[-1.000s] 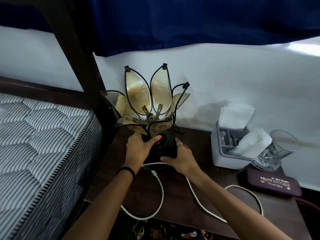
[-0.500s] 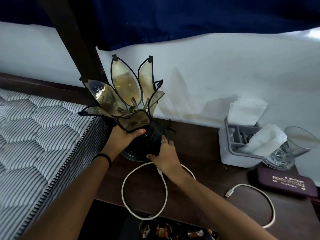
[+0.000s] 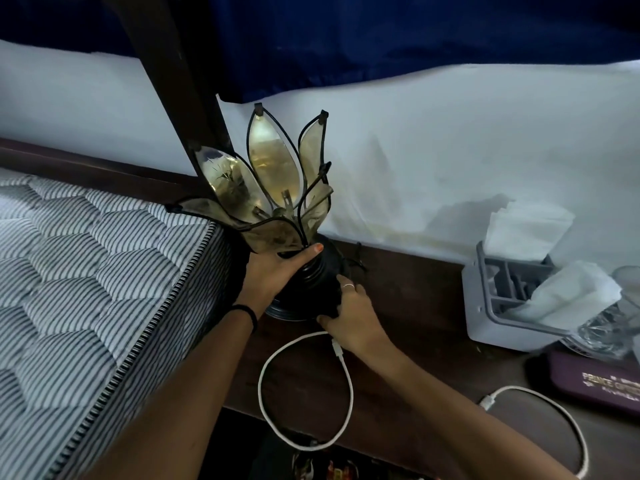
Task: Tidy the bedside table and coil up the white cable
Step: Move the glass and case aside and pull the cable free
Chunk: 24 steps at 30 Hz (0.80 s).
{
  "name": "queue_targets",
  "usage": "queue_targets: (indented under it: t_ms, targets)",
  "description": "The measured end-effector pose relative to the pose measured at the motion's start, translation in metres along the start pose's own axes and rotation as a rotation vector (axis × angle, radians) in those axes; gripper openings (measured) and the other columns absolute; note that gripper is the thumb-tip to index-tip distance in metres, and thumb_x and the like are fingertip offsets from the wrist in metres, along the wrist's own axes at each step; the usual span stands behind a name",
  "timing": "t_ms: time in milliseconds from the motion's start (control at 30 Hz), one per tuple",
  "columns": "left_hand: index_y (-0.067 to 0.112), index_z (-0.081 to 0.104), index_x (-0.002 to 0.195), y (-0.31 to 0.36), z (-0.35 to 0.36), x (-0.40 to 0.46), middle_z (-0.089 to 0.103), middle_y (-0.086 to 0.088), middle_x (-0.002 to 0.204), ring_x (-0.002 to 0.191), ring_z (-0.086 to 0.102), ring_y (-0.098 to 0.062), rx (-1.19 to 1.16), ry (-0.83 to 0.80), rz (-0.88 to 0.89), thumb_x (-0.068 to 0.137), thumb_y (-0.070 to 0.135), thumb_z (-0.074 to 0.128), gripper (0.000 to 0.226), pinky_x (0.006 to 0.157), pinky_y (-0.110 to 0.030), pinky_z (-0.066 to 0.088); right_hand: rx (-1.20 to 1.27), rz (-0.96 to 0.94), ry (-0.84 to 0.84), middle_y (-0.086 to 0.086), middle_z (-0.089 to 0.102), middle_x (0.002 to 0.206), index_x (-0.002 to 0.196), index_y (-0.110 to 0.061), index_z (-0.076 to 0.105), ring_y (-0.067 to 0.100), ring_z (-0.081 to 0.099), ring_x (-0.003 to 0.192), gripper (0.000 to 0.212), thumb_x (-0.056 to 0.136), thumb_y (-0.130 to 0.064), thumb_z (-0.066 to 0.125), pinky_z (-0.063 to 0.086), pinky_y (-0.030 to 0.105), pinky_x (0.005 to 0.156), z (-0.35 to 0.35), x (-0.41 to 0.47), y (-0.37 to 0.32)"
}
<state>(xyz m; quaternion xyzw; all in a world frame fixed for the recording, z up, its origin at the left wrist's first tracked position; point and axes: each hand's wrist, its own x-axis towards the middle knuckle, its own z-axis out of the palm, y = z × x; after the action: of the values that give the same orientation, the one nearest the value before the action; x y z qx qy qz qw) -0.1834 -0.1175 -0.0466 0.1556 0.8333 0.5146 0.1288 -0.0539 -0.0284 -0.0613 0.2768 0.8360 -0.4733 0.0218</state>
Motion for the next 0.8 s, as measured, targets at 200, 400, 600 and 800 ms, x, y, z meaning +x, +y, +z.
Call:
queue_targets:
  t_ms: [200, 400, 600, 800]
  targets:
    - [0.03, 0.062, 0.108, 0.002, 0.007, -0.01, 0.066, 0.017, 0.107, 0.104, 0.059, 0.002, -0.239, 0.134, 0.079, 0.062, 0.041, 0.083, 0.051, 0.087, -0.009, 0.045, 0.137, -0.045, 0.162, -0.003, 0.059, 0.106, 0.135, -0.011, 0.042, 0.013, 0.062, 0.101, 0.06, 0.081, -0.013, 0.07, 0.044, 0.001, 0.073, -0.024, 0.007, -0.007]
    - [-0.012, 0.033, 0.134, 0.0, 0.0, -0.011, 0.064, -0.007, 0.121, 0.112, 0.06, -0.015, -0.311, 0.13, 0.11, 0.064, 0.026, 0.083, 0.094, 0.1, -0.043, 0.046, 0.45, -0.476, 0.136, -0.033, 0.049, 0.123, 0.138, -0.051, 0.024, 0.006, 0.056, 0.118, 0.076, 0.086, -0.011, 0.063, 0.047, 0.021, 0.098, -0.038, -0.004, -0.057]
    - [-0.003, 0.021, 0.141, 0.003, -0.008, -0.015, 0.059, -0.011, 0.127, 0.115, 0.059, -0.016, -0.292, 0.087, 0.214, 0.065, 0.038, 0.081, 0.105, 0.1, -0.043, 0.047, 0.507, -0.495, 0.033, -0.027, 0.036, 0.144, 0.14, -0.054, 0.016, 0.01, 0.043, 0.134, 0.076, 0.082, -0.048, 0.064, 0.038, 0.049, 0.109, -0.038, -0.008, -0.065]
    - [0.029, -0.006, 0.147, 0.012, -0.009, -0.017, 0.042, -0.004, 0.145, 0.126, 0.048, -0.011, -0.285, 0.084, 0.319, 0.066, 0.033, 0.083, 0.12, 0.104, -0.03, 0.042, 0.539, -0.453, 0.074, -0.054, 0.051, 0.103, 0.145, -0.039, 0.014, -0.013, 0.056, 0.109, 0.075, 0.088, -0.035, 0.063, 0.045, 0.006, 0.089, -0.037, -0.001, -0.061]
